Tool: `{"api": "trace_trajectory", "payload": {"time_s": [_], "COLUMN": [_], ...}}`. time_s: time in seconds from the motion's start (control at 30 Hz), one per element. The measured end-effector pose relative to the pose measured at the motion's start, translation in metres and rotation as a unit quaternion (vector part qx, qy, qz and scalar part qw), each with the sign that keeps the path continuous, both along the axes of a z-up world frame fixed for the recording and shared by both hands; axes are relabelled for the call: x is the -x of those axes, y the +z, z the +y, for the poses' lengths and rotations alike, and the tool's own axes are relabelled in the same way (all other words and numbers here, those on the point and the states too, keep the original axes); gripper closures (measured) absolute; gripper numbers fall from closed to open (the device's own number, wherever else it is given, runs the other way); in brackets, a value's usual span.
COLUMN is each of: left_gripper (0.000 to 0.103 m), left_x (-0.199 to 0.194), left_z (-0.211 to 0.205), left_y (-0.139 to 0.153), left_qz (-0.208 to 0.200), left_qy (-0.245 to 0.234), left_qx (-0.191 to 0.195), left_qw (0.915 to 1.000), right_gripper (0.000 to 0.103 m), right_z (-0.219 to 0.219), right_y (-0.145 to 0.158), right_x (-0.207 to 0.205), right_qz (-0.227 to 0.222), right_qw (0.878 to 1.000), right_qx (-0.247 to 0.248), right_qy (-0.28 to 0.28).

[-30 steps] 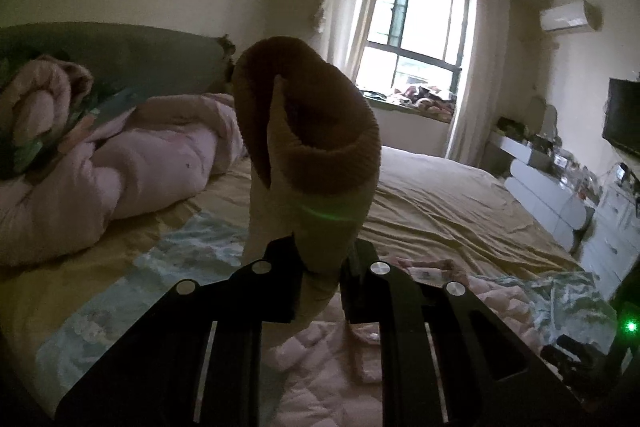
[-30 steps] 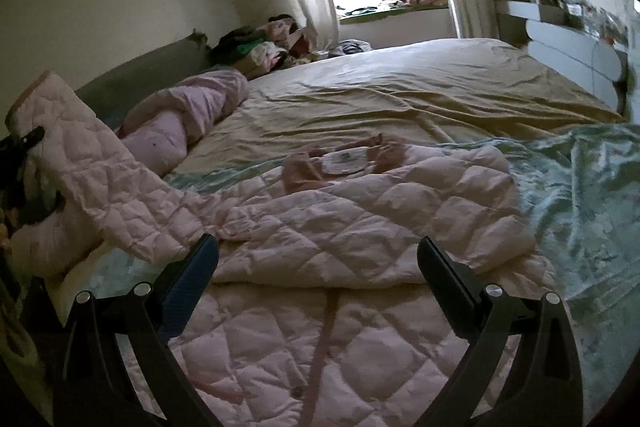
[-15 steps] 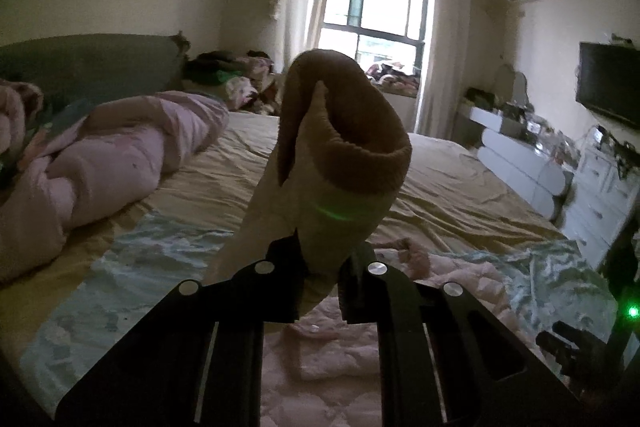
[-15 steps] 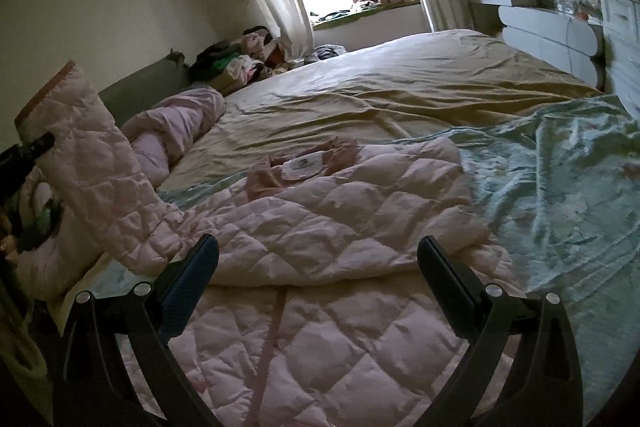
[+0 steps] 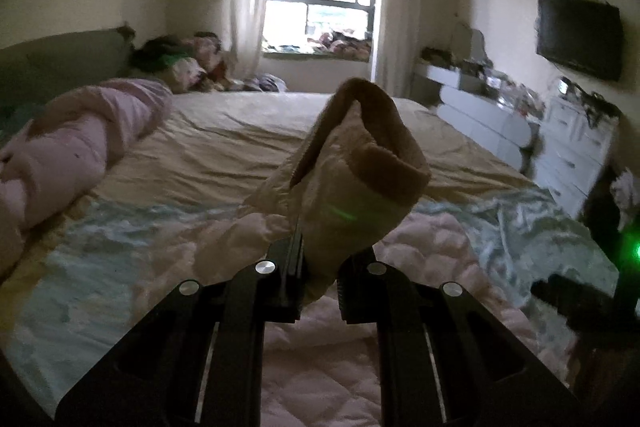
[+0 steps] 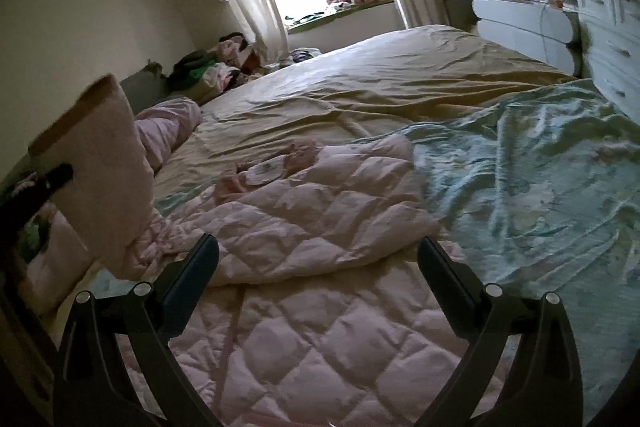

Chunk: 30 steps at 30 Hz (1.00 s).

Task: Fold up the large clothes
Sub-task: 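Carry the held sleeve across the jacket front with the left gripper, then lower the sleeve onto the jacket and open the left gripper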

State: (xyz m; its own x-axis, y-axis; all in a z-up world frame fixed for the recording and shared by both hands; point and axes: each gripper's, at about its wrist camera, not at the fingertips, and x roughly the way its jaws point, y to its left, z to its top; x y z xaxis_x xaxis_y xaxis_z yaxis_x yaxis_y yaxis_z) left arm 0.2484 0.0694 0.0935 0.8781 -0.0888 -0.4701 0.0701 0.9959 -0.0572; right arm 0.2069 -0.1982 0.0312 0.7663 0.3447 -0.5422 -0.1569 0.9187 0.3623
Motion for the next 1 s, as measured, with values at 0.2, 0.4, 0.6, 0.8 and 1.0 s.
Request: {"api": "trace_trajectory", "payload": {"time_s": [0.2, 0.4, 0.6, 0.8, 1.0], "left_gripper": [0.097, 0.096, 0.092, 0.083, 0.074], "left_x": [-0.011, -0.017, -0.019, -0.016, -0.004], "left_z": [-0.033, -0.061, -0.078, -0.087, -0.088], "left_y": [-0.046, -0.084, -0.114, -0.144, -0.148], "left_qz": [0.050, 0.088, 0.118, 0.165, 0.173], "left_qy": [-0.027, -0.055, -0.072, -0.091, -0.100], "left_qx": [-0.012, -0.035, -0.062, -0.110, -0.119], "left_qw": [0.9983, 0.9940, 0.9884, 0.9759, 0.9725], "right_gripper": [0.004, 0.004, 0.004, 0.004, 0.004], "right_z": [-0.018, -0.036, -0.044, -0.040, -0.021], "right_y": [-0.003, -0.005, -0.004, -0.015, -0.020], "right_x": [0.002, 0.001, 0.000, -0.005, -0.014], "right_qz": [0.002, 0.005, 0.011, 0.037, 0.060], "right_qw": [1.000, 0.999, 0.998, 0.998, 0.998], "right_qx": [0.014, 0.014, 0.015, 0.001, -0.018], "right_qy": [-0.022, -0.049, -0.058, -0.043, -0.011]}}
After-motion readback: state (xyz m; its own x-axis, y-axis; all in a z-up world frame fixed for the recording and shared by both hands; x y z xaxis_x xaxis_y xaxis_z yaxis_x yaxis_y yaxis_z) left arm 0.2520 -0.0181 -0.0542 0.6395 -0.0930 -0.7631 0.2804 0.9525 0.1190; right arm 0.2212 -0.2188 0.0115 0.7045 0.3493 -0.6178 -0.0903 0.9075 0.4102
